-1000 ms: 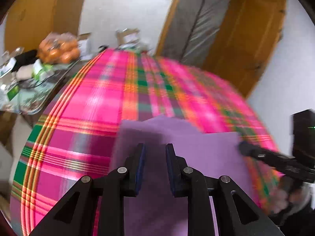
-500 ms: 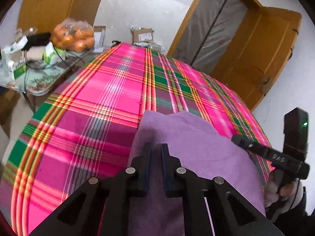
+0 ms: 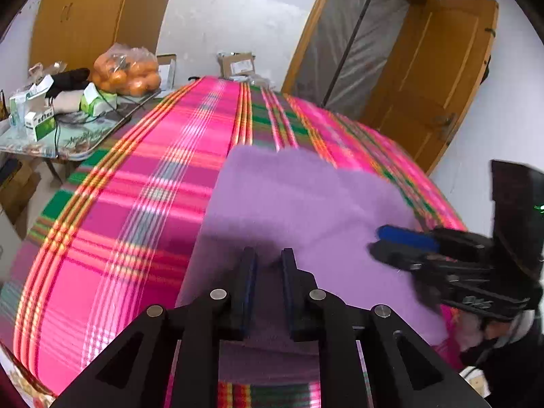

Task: Fold clothes
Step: 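Press the folded sweatshirt flat with the right gripper beside the left gripper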

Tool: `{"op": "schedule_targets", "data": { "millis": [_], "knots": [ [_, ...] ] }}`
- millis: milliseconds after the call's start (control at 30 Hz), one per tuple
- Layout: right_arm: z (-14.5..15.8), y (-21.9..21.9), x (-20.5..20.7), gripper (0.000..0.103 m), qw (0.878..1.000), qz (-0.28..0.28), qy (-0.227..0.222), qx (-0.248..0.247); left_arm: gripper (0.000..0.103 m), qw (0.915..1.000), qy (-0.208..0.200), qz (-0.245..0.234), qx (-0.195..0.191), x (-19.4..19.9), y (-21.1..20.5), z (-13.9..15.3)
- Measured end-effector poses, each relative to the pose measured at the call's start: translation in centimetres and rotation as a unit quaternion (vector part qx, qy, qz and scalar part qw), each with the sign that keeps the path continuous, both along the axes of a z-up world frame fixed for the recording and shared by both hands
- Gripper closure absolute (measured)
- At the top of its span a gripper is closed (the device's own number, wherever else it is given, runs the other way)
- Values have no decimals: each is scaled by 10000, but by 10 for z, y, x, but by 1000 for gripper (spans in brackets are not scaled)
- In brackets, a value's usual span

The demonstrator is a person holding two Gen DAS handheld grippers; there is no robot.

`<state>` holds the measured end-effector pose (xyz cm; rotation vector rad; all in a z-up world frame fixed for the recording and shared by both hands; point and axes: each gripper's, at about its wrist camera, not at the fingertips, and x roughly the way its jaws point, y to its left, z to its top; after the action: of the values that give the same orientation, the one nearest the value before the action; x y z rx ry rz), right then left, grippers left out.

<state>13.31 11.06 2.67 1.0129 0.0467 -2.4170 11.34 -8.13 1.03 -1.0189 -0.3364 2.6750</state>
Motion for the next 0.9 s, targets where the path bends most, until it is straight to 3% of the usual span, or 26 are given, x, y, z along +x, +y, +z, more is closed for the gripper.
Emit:
{"op": "schedule_targets", "data": {
  "millis": [200, 400, 567, 900],
  "knots": [
    [3, -1, 15, 72, 9999, 52, 25, 151, 88, 9997, 130, -15, -215, 12, 1, 1],
    [13, -20, -9, 72, 9997, 102, 60, 198, 88, 9996, 170, 27, -226, 16, 1, -2],
    [-2, -40, -47, 73, 9992, -11, -175, 366, 88, 9997, 199, 57, -162, 18, -1, -4],
    [4, -39, -47, 75, 9982, -262, -83, 530, 88, 9996, 263, 27, -137, 19, -1, -5]
  ]
}}
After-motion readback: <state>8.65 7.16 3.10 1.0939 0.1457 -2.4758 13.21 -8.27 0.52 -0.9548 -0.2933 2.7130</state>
